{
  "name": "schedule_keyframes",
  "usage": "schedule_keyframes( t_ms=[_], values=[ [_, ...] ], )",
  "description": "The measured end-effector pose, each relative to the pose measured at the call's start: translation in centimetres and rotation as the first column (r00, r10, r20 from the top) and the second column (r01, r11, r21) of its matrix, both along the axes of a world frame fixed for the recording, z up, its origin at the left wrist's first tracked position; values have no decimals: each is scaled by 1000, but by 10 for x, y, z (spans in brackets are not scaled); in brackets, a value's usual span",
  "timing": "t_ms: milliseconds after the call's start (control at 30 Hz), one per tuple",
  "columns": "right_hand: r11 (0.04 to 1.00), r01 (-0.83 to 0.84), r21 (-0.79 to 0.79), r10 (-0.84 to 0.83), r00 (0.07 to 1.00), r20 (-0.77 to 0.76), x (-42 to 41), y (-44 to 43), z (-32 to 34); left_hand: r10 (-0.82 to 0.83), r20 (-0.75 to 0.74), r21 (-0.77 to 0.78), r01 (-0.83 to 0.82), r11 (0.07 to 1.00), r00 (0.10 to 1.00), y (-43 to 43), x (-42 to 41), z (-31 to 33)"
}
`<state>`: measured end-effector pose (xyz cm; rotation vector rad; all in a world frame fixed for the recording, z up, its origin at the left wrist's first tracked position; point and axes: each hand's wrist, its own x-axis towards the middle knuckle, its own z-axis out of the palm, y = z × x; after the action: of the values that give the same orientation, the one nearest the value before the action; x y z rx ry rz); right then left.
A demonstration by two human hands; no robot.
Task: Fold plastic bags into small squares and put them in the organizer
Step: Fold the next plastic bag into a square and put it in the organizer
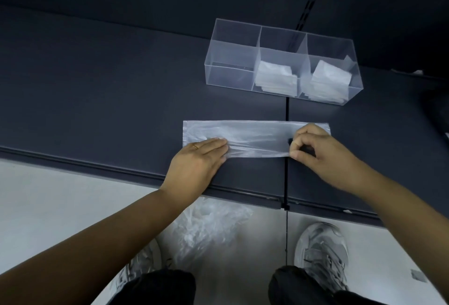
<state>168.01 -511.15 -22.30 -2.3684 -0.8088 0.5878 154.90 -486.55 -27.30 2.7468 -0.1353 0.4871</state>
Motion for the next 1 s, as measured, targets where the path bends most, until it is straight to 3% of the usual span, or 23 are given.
schedule_keyframes(
  t_ms=[100,233,400,533,733,800,933,1000],
  values=[
    [997,-56,-60,67,979,192,-8,10,9,-9,53,25,8,1000,999,2,2,0],
    [944,-236,-230,303,895,328,-35,36,-11,-24,35,23,23,999,999,1,-1,1],
    [990,-140,7,120,870,478,-31,44,-30,5,-96,-60,-11,998,995,5,-4,6],
    [991,-86,100,48,941,336,-24,39,-31,-9,-176,-6,8,1000,984,6,-9,7],
    [982,24,188,-40,996,82,-14,39,-22,51,-69,-38,-53,998,996,7,-4,7],
    [991,-2,138,-15,993,119,-16,40,-19,44,-59,-62,-47,997,997,9,-4,10],
    [978,-120,-169,172,924,341,-26,48,-24,19,-146,-126,-37,991,989,16,-9,16],
    [993,-107,-55,120,884,453,-25,45,-30,36,-196,-224,-81,971,980,23,-14,17]
  ],
)
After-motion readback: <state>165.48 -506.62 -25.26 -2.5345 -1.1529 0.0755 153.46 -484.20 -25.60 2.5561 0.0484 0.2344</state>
